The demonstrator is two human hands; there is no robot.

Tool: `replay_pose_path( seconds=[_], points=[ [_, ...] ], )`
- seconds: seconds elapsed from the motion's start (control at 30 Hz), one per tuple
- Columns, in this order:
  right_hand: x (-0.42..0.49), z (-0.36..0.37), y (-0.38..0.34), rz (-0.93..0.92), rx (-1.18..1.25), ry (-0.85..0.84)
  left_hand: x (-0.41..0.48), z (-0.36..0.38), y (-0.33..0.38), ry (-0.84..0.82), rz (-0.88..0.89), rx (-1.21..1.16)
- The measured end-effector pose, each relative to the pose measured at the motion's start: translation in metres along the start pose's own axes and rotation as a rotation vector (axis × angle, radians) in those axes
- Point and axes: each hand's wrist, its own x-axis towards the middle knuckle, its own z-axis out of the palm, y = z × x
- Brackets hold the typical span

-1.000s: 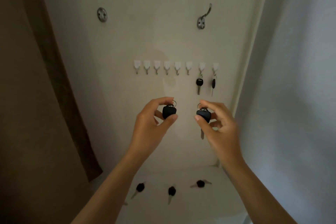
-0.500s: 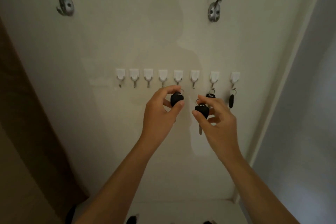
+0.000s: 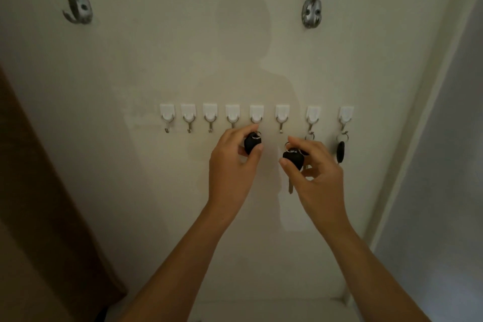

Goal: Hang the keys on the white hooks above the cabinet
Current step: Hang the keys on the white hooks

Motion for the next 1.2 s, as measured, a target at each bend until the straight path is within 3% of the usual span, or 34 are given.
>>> replay_pose_path(
  seconds=[0.73,1.2],
  points=[
    [0.008,-0.002,0.004,-0.015,0.03,0.02,-0.004,0.005,-0.006,0.02,0.161,0.326],
    [0.028,0.007,0.012,-0.016,0.045,-0.002,-0.01,0.002,-0.017,0.012,0.018,0.095]
  ],
)
